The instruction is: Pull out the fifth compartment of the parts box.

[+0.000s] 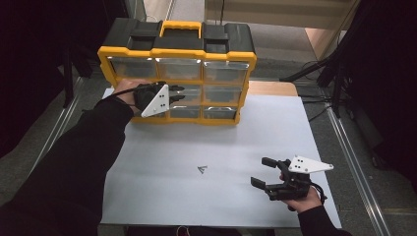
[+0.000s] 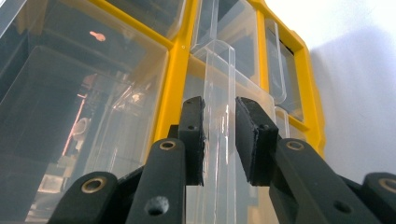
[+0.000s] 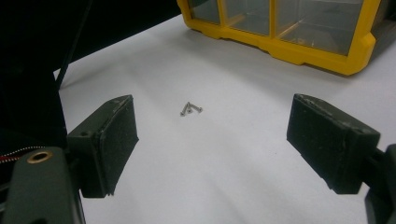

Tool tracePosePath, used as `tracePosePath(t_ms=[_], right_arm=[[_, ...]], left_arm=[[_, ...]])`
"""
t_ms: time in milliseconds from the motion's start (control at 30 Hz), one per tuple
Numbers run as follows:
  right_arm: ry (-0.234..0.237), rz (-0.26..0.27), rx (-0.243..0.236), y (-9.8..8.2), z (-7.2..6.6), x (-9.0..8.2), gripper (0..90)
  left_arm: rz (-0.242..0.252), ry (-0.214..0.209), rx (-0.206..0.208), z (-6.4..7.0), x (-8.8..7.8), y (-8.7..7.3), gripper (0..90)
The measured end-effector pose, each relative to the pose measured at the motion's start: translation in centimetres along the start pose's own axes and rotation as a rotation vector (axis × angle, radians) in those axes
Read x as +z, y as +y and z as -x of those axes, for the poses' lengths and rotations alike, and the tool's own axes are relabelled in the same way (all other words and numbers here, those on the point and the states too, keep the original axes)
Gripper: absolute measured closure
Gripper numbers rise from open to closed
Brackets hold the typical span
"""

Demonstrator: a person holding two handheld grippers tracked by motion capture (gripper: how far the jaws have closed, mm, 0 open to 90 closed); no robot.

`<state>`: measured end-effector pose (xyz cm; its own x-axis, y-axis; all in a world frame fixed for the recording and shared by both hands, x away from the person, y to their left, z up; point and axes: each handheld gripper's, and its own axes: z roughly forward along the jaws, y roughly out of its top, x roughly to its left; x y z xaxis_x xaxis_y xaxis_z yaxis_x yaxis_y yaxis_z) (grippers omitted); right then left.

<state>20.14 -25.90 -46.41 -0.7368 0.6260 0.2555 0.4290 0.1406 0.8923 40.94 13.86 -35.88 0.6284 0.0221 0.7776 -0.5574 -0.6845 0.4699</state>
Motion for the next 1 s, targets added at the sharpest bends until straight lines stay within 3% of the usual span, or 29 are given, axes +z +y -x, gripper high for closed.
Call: tracePosePath(t_ms=[733, 1000], right_arm=[[0.001, -0.005, 0.000, -0.01, -0.03, 0.08, 17.4], [0.003, -0.004, 0.002, 0.00, -0.05, 0.07, 17.4]], left_arm=[[0.008, -0.004, 0.035, 0.55, -0.54, 0.35, 72.9], [0.017, -0.003, 0.027, 0.78, -0.70, 0.40, 72.8]])
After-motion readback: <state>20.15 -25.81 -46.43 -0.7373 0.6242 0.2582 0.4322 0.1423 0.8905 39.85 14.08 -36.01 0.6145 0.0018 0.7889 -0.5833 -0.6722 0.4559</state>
